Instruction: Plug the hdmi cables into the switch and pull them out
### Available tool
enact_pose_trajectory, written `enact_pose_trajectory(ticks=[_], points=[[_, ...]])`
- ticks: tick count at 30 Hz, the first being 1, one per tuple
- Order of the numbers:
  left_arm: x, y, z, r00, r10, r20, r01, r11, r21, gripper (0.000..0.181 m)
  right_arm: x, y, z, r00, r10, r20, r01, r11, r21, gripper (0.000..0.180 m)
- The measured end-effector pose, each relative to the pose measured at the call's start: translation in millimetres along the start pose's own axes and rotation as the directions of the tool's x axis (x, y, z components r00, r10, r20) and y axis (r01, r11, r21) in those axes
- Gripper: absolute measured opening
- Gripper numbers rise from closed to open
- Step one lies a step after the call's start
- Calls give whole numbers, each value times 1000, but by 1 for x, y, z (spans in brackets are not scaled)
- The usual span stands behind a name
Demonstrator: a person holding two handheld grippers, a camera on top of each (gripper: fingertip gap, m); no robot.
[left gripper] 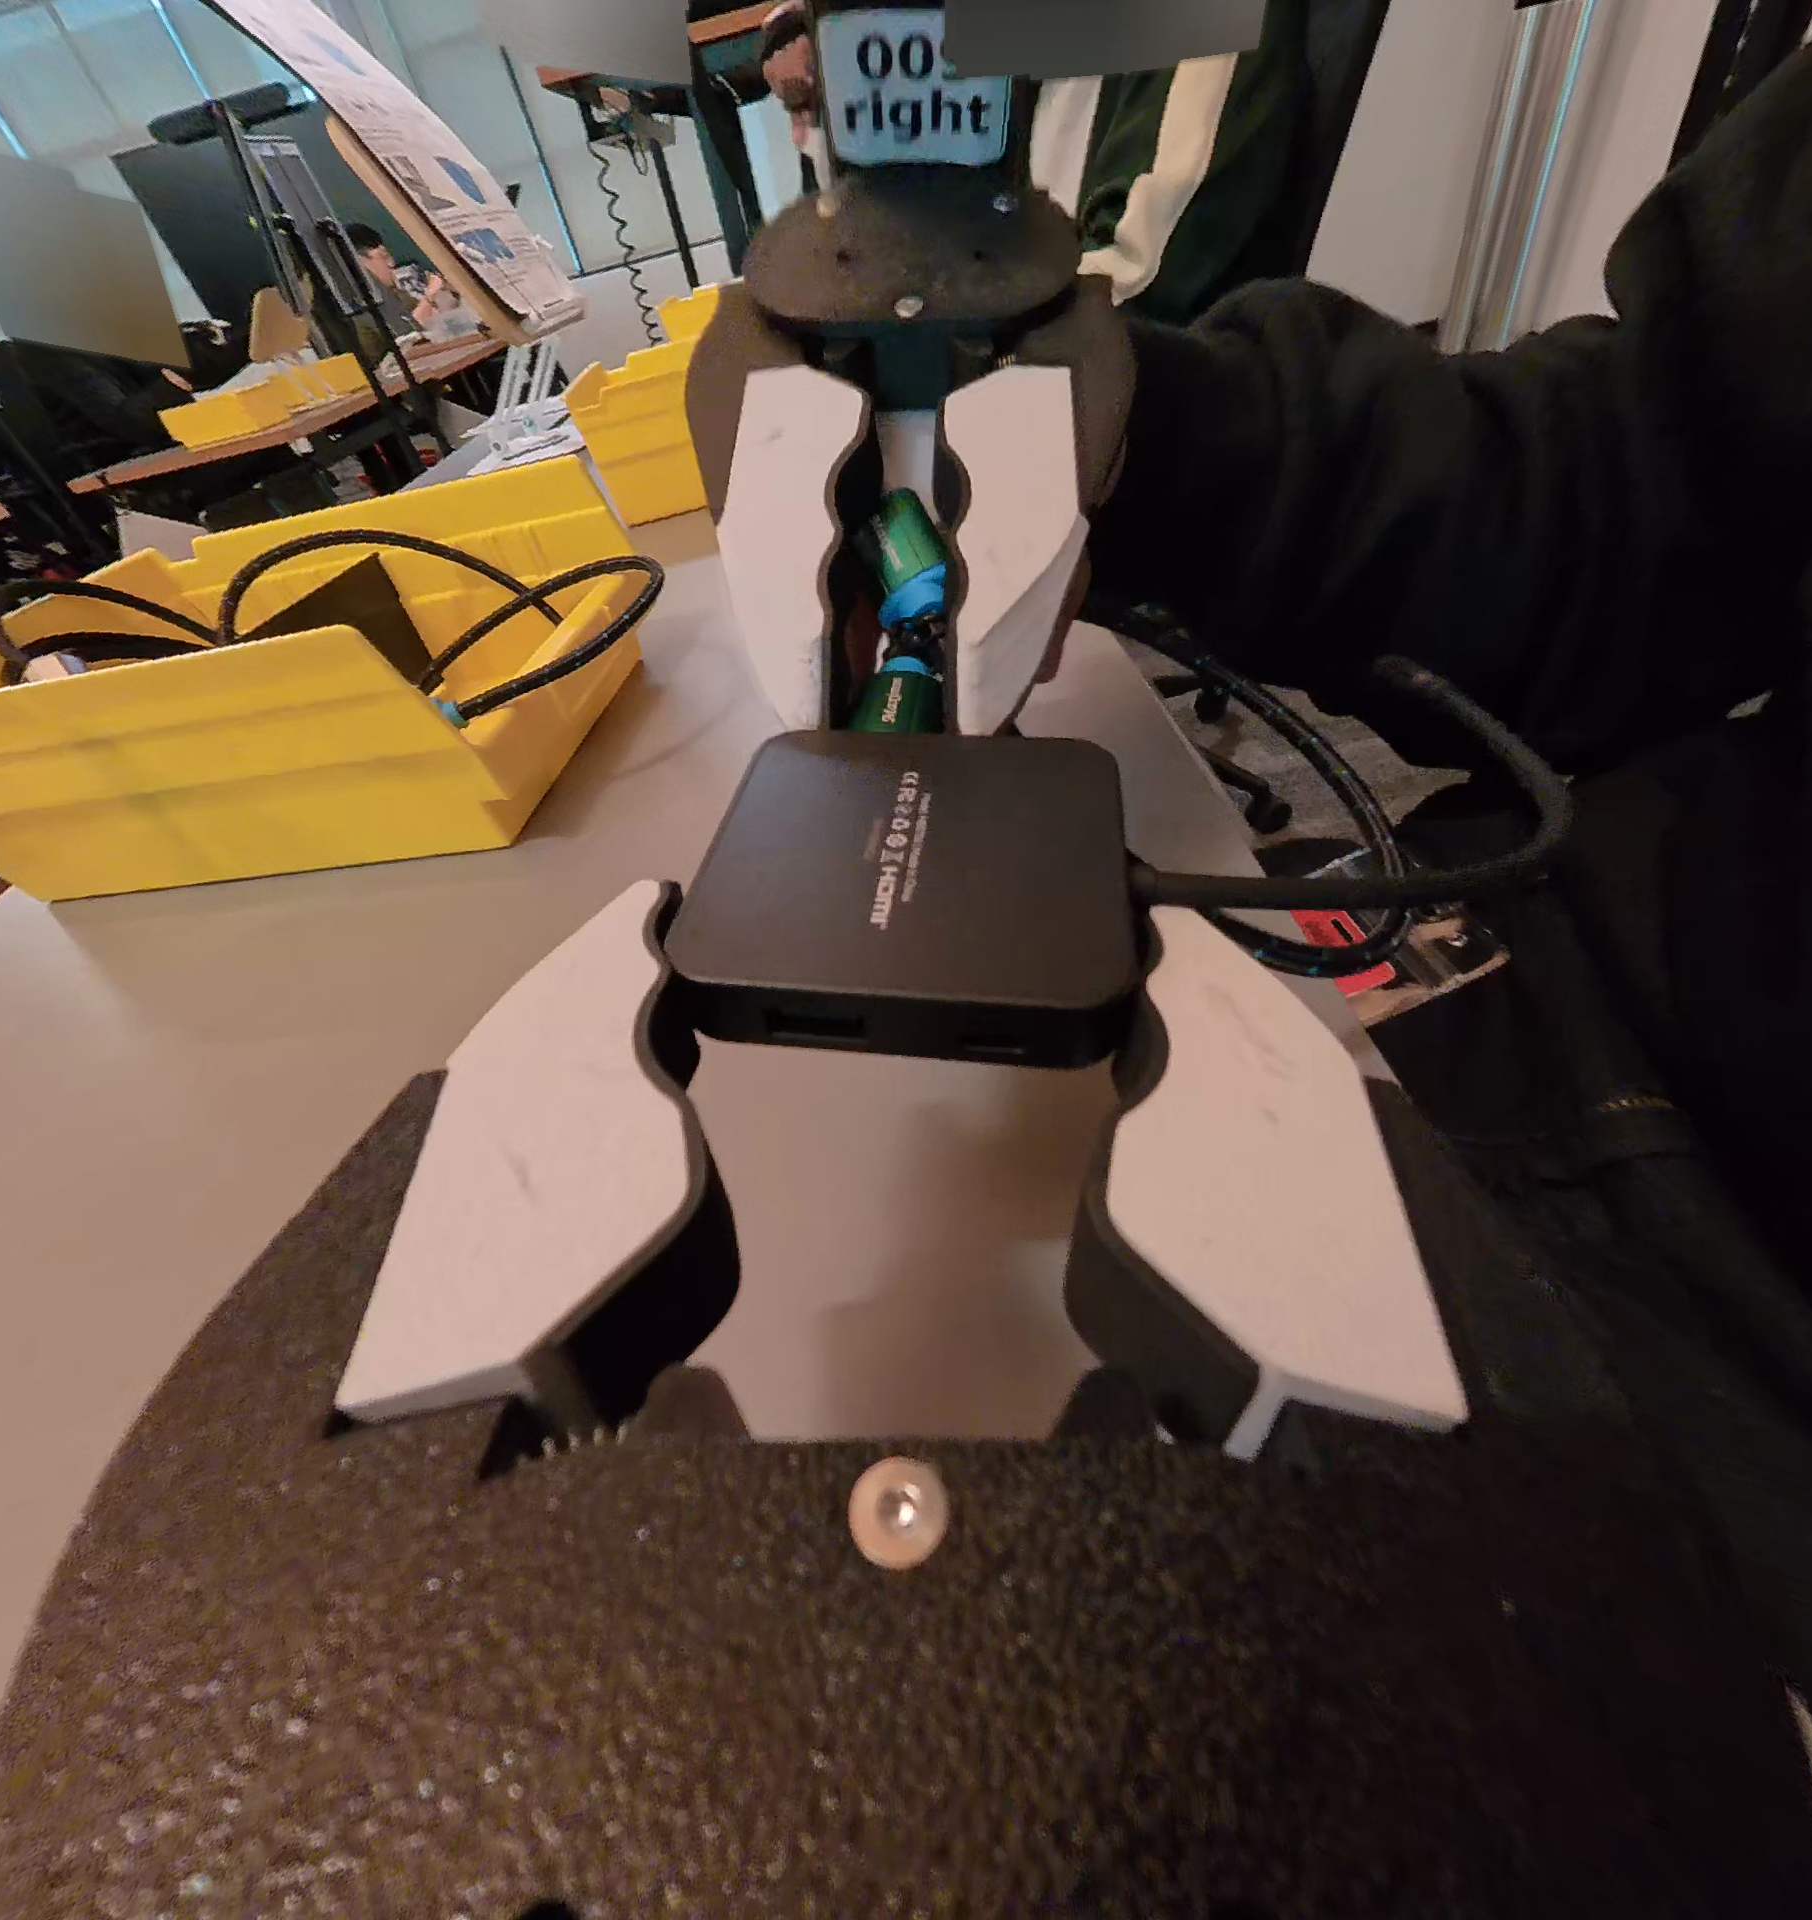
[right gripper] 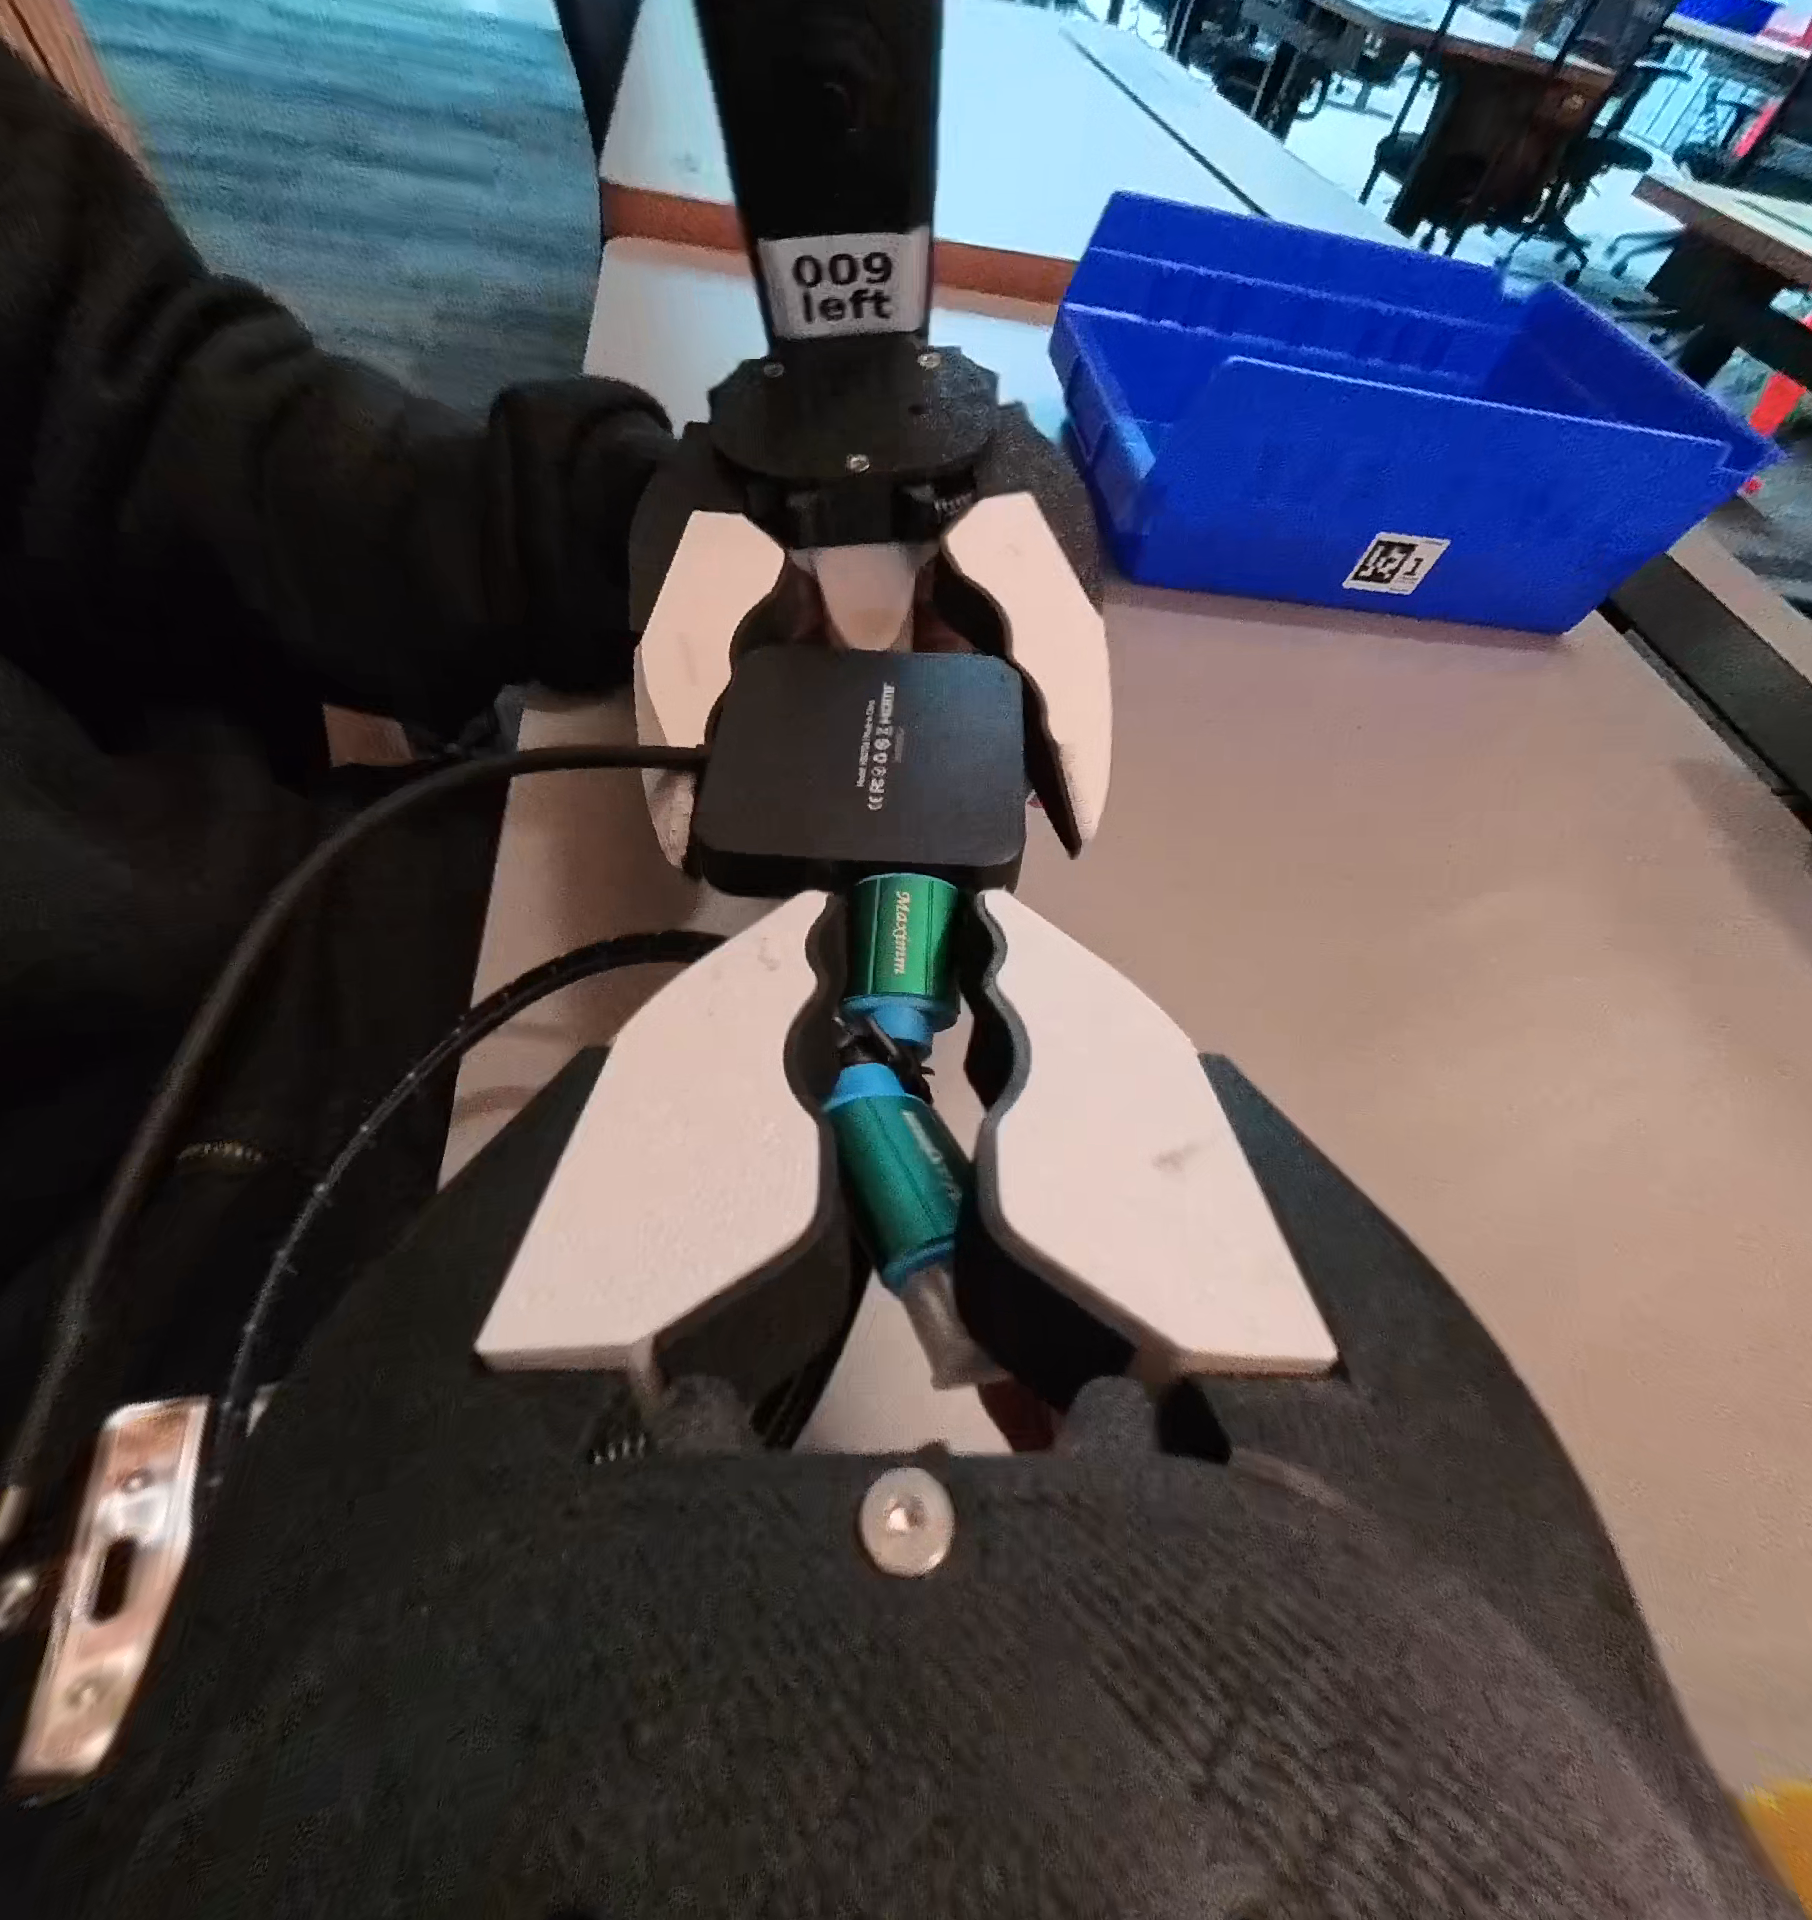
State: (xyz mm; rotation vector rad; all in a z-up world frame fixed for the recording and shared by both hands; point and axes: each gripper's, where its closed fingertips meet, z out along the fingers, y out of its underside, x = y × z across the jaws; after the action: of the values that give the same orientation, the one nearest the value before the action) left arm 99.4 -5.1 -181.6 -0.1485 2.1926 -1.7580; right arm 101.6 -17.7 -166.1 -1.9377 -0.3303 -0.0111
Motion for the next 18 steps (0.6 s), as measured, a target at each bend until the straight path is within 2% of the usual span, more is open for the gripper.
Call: enact_pose_trajectory(ticks=[3,4,5,6,7,8,9,11,12,14,15,18], points=[[2,0,1,1000,15,-3,-15,1000,-5,75,0,5,-4,996,-90,-15,87,989,-122,22],[-4,-1,-6,1000,7,30,-7,1000,15,75,10,12,-16,991,-112,-70,97,977,-190,21],[-15,-2,-20,997,-24,78,20,999,49,74,31,27,-41,969,-152,-193,88,948,-306,21],[-26,-2,-36,990,-60,125,51,996,77,74,41,30,-67,955,-137,-265,52,951,-305,21],[-33,-4,-48,985,-78,155,62,992,106,74,40,15,-85,961,-78,-265,31,984,-174,21],[-35,-10,-54,983,-88,162,63,986,152,74,41,-6,-103,952,-47,-302,42,999,-24,21],[-35,-18,-57,983,-104,153,72,976,204,74,47,-21,-122,929,-28,-368,57,996,67,21],[-34,-24,-55,983,-126,132,89,963,252,75,56,-33,-152,887,7,-461,54,991,119,21],[-34,-23,-53,983,-127,131,92,965,245,74,69,-34,-170,819,25,-573,59,990,128,21],[-34,-20,-50,983,-127,134,94,969,230,74,81,-31,-197,735,47,-676,63,989,137,21],[-34,-19,-49,983,-129,132,96,968,232,74,91,-30,-212,666,70,-743,72,985,157,21],[-32,-16,-47,984,-130,124,101,971,218,74,116,-31,-244,538,134,-832,98,971,220,20]])
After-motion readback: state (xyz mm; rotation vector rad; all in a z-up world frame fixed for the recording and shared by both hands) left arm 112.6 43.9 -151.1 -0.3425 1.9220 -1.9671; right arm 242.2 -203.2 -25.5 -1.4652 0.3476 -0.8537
